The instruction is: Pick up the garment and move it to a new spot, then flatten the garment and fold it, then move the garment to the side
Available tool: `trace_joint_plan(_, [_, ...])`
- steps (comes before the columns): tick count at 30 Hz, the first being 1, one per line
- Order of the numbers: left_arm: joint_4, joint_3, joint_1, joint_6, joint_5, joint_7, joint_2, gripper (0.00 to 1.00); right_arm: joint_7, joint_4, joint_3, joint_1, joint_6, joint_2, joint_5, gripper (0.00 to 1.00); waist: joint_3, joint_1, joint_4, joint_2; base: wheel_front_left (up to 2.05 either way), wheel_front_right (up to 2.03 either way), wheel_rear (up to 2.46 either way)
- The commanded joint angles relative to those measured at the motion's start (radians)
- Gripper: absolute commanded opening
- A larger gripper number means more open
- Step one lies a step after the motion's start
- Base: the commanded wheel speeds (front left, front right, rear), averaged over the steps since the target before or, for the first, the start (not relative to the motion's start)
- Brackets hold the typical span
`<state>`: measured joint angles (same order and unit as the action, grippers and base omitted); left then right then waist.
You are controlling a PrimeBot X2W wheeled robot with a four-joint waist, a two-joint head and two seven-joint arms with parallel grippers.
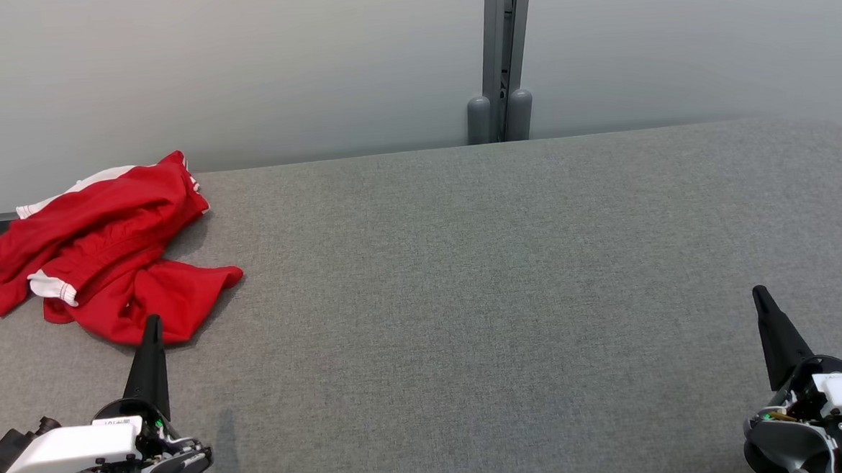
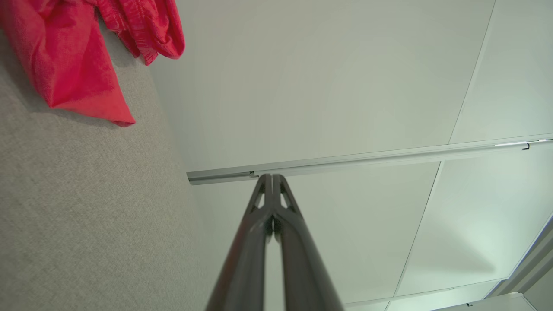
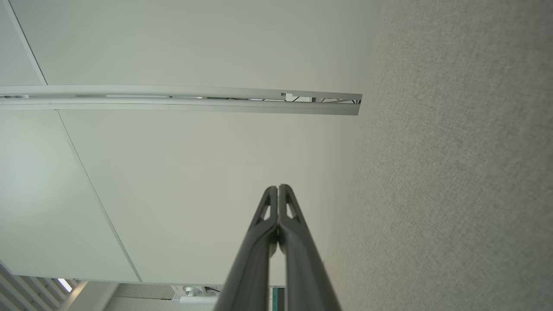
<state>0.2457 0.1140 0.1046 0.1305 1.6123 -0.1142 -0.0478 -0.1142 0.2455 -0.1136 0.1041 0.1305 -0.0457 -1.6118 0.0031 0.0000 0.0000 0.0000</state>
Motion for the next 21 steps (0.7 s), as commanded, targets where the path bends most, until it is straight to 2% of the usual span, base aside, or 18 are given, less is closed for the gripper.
trace_joint_plan(1, [-0.003,0.003,0.009,0.004,0.001,-0.002,-0.005,0.00,-0.002,-0.003,-0.001,0.009,0.000,-0.009,-0.002,0.00,0.000,0.0000,0.000,0.0000,0.00,0.00,0.00])
trace_joint_plan(21, [-0.003,0.003,0.009,0.004,0.001,-0.002,-0.005,0.00,-0.002,-0.003,-0.001,0.009,0.000,-0.009,-0.002,0.00,0.000,0.0000,0.000,0.0000,0.00,0.00,0.00])
